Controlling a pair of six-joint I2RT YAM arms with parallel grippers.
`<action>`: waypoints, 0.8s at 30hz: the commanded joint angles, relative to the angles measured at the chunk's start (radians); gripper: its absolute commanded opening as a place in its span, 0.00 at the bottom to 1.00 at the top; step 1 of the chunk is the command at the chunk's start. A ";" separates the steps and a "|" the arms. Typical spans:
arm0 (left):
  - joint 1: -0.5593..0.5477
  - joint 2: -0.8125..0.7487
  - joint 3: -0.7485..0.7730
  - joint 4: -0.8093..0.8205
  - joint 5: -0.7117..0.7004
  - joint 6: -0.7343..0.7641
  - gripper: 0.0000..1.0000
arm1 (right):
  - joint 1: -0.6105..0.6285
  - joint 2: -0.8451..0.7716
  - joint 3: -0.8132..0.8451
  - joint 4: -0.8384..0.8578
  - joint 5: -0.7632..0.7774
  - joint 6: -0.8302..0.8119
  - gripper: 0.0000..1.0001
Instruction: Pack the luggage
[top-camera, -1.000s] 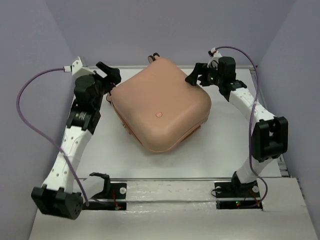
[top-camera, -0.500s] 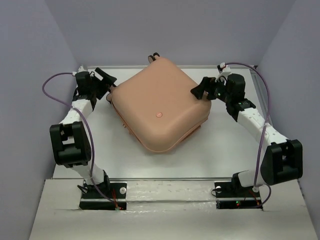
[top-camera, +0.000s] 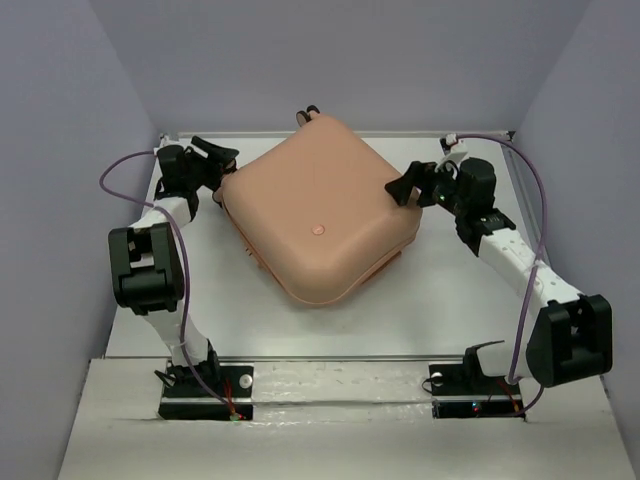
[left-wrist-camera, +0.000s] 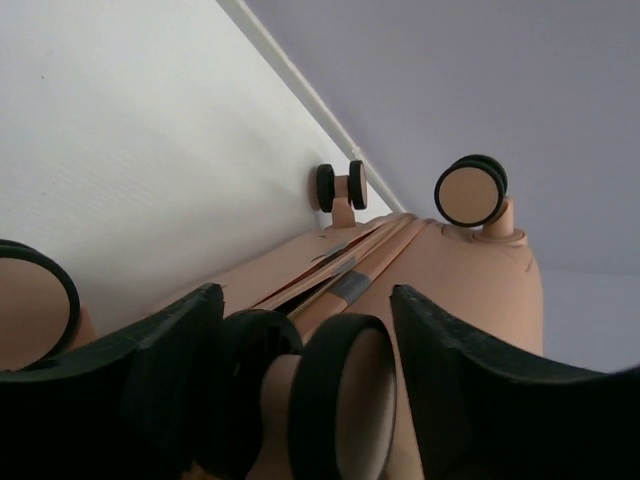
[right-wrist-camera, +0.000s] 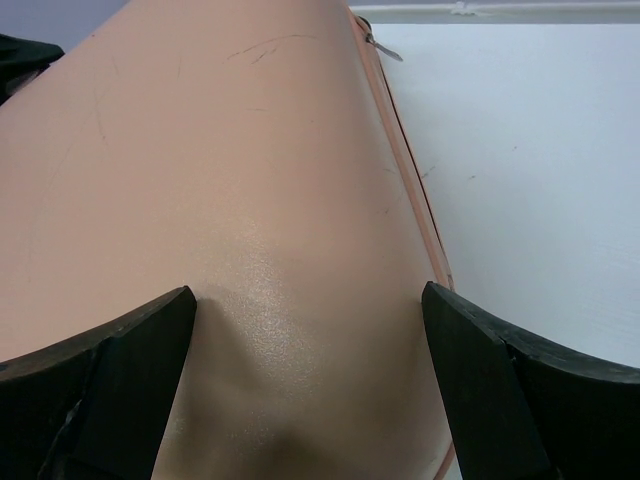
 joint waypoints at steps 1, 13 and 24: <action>-0.004 -0.025 0.017 0.193 0.070 -0.108 0.59 | -0.002 -0.029 -0.059 -0.072 -0.004 -0.014 1.00; -0.016 -0.159 0.155 0.080 0.085 -0.138 0.06 | -0.002 -0.066 -0.106 -0.055 0.024 0.052 1.00; -0.041 -0.192 0.420 -0.169 0.034 -0.101 0.06 | -0.002 0.009 -0.067 -0.042 -0.004 0.093 1.00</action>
